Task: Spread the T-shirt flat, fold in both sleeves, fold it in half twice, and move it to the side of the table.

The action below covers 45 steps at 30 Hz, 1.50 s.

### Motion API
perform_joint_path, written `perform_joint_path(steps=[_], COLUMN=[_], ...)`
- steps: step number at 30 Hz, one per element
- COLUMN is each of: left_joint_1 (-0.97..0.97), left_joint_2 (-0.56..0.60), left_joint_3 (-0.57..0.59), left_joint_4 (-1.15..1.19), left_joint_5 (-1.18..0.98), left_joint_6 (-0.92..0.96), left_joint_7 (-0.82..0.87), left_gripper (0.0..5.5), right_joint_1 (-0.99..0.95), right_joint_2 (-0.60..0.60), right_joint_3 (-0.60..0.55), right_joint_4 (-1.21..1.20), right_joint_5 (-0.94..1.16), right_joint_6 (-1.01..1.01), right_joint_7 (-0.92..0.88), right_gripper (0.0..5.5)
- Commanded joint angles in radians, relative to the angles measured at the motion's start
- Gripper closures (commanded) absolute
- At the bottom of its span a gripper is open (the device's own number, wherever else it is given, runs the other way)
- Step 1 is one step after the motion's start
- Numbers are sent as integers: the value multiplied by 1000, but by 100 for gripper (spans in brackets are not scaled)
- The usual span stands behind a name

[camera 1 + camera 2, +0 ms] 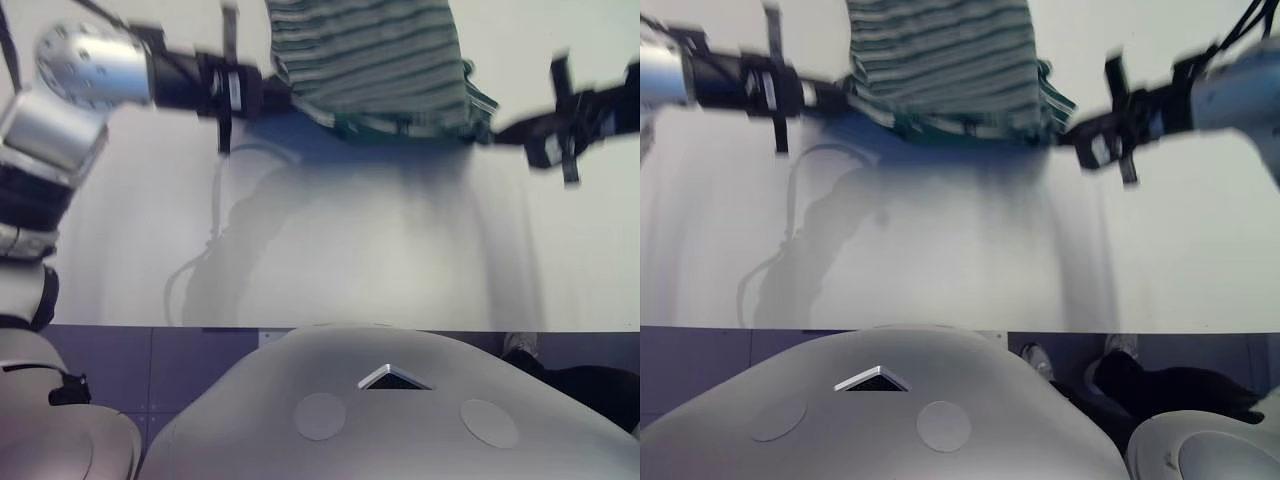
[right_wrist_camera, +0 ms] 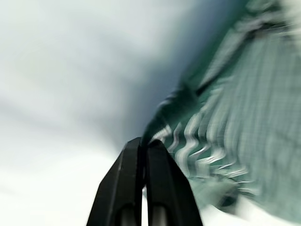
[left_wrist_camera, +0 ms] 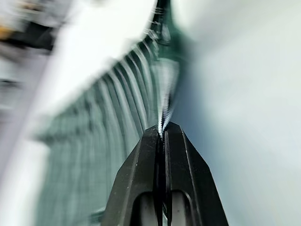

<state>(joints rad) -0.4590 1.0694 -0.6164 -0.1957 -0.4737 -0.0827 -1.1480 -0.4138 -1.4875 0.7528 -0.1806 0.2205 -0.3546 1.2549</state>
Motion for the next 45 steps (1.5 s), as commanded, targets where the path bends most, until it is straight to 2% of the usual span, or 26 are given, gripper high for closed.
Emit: perform_joint_path(steps=[1,3,4,8,13,15,17,19,23,26,30,34,37,39,42,44,45], left_joint_1=[150,196,222,294,366,264,81,-4,-102,-161,-339,-484,-571,-639,-705,-662,-585], left_joint_2=[72,53,52,89,189,83,-193,-383,-625,-715,-776,-817,-797,-805,-825,-789,-765], left_joint_3=[25,56,73,137,263,301,243,192,127,2,-176,-213,-171,-123,-18,82,163], left_joint_4=[-233,-273,-292,-356,-389,-315,-137,1,365,678,1087,1388,1506,1517,1422,1231,1064], left_joint_5=[-122,-117,-123,-173,-229,-177,62,234,467,654,937,1057,1080,1070,1003,922,842], left_joint_6=[211,268,297,397,447,448,438,413,276,180,91,55,25,-40,-215,-268,-228], left_joint_7=[-81,-56,-49,-100,-237,-164,153,364,606,638,692,785,892,973,1006,989,962], left_gripper=[550,550,550,474,378,346,333,333,333,333,333,333,333,333,333,333,333], right_joint_1=[202,271,294,324,204,105,60,61,-4,-63,-198,-377,-525,-575,-575,-497,-426], right_joint_2=[-166,-191,-194,-209,-61,61,214,340,639,802,946,1089,1214,1234,1151,1092,1065], right_joint_3=[-35,-78,-105,-220,-320,-335,-335,-334,-334,-308,-264,-256,-294,-355,-470,-518,-520], right_joint_4=[-246,-364,-425,-548,-365,-118,123,253,524,726,991,1259,1425,1454,1358,1197,1077], right_joint_5=[70,108,120,175,138,53,-81,-154,-299,-396,-517,-590,-615,-590,-521,-471,-440], right_joint_6=[184,279,335,509,623,557,424,354,388,402,375,333,298,247,111,53,46], right_joint_7=[79,44,23,43,172,174,34,-88,-418,-566,-713,-883,-1115,-1219,-1254,-1156,-1063], right_gripper=[547,547,522,453,348,323,323,323,323,323,323,323,323,323,323,323,323])
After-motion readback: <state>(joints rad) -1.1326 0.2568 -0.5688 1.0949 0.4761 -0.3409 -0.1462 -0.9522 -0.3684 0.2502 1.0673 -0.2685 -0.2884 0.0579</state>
